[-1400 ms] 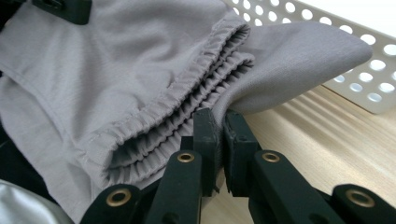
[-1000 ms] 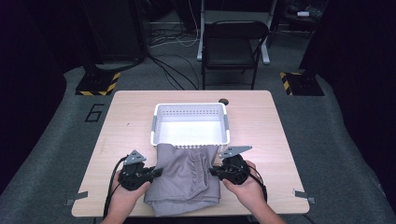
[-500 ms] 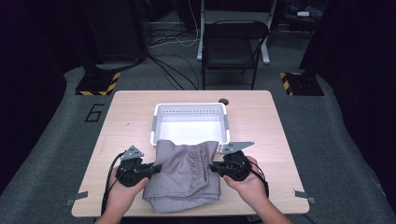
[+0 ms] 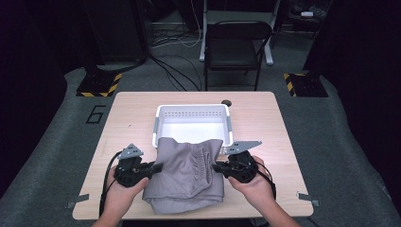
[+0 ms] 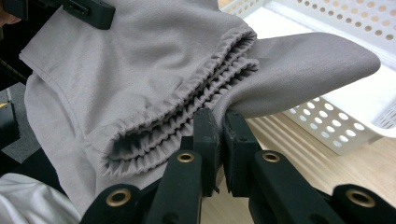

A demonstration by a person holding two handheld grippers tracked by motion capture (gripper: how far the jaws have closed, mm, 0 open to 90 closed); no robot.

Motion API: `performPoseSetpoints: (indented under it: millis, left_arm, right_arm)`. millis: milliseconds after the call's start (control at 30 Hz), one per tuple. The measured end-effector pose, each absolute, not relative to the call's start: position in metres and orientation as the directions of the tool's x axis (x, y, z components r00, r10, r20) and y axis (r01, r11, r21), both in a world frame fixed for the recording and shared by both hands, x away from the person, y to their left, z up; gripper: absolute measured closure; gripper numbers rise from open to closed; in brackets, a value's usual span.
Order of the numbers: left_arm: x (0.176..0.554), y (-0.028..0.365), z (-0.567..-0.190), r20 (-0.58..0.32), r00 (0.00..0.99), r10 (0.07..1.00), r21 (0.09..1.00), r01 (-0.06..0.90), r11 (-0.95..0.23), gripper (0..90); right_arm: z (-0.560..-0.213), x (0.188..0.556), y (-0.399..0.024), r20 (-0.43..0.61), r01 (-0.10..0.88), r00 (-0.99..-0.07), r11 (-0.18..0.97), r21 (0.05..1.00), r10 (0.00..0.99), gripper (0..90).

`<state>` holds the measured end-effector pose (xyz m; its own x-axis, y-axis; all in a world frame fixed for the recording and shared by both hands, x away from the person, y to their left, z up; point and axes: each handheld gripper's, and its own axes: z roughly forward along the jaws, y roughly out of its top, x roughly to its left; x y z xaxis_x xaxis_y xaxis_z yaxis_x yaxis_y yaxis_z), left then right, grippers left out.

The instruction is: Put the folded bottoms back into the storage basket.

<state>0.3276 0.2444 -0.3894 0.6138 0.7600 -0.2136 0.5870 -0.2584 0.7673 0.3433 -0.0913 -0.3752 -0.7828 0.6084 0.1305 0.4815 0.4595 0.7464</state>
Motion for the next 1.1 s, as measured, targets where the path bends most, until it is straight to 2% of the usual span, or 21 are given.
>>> performPoseSetpoints:
  millis: [1100]
  left_arm:
    - [0.36, 0.242, -0.359, -0.196, 0.623, 0.757, 0.779, 0.568, -0.266, 79.0]
  right_arm:
    - [-0.346, 0.37, -0.094, 0.085, 0.455, -0.772, 0.454, 0.766, 0.63, 85.4]
